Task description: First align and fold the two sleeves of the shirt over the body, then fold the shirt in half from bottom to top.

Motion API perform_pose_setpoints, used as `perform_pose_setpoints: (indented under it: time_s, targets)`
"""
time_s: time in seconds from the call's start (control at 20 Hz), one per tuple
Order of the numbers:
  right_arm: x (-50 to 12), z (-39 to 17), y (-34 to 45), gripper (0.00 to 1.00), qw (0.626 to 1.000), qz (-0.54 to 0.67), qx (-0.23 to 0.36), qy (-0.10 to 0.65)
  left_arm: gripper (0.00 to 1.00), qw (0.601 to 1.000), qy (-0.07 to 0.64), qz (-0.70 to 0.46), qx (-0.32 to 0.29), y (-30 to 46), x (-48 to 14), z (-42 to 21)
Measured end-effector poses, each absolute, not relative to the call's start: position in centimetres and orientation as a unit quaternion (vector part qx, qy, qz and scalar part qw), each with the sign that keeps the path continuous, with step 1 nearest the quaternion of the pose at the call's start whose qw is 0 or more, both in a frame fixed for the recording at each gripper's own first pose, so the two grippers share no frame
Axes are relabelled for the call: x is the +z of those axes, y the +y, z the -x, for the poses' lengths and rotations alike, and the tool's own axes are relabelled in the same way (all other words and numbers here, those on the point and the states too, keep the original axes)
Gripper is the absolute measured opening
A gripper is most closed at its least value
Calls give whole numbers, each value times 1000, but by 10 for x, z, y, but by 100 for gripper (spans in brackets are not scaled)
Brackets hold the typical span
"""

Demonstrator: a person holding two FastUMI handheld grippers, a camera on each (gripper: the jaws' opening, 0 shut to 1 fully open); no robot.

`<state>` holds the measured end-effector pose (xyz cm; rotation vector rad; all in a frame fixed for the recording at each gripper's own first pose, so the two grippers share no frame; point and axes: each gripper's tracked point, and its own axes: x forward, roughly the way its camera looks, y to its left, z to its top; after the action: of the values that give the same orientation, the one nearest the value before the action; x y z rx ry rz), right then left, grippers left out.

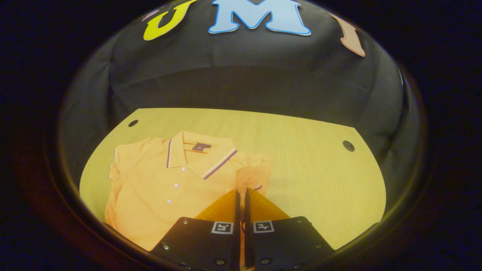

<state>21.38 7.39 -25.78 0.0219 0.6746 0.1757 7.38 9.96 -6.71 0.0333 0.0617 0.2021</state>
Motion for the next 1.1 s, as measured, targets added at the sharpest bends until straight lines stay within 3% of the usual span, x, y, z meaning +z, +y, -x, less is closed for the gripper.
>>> perform_pose_setpoints:
  time_s: [0.6, 0.65, 0.7, 0.75, 0.8, 0.85, 0.9, 0.95, 1.1]
  targets:
    - [-276, -204, 100, 17, 931, -14, 82, 356, 99, 997, 57, 2, 47, 123, -104, -121]
    - [-274, -202, 101, 28, 931, -19, 79, 355, 99, 997, 59, 2, 40, 124, -106, -127]
    - [-271, -199, 102, 34, 932, -23, 78, 353, 92, 997, 62, 4, 35, 126, -112, -133]
    - [-268, -196, 102, 38, 933, -24, 73, 352, 92, 997, 66, 7, 28, 128, -118, -139]
    - [-263, -191, 102, 41, 934, -24, 69, 350, 99, 997, 72, 10, 22, 129, -124, -144]
    - [-257, -187, 102, 51, 935, -24, 65, 347, 99, 997, 77, 14, 18, 132, -130, -149]
    - [-253, -182, 103, 51, 937, -27, 63, 343, 99, 996, 82, 18, 13, 133, -137, -154]
    - [-245, -176, 105, 60, 938, -31, 64, 338, 95, 996, 88, 20, 11, 136, -144, -159]
    - [-221, -159, 106, 80, 946, -35, 60, 318, 99, 993, 113, 18, 9, 144, -174, -172]
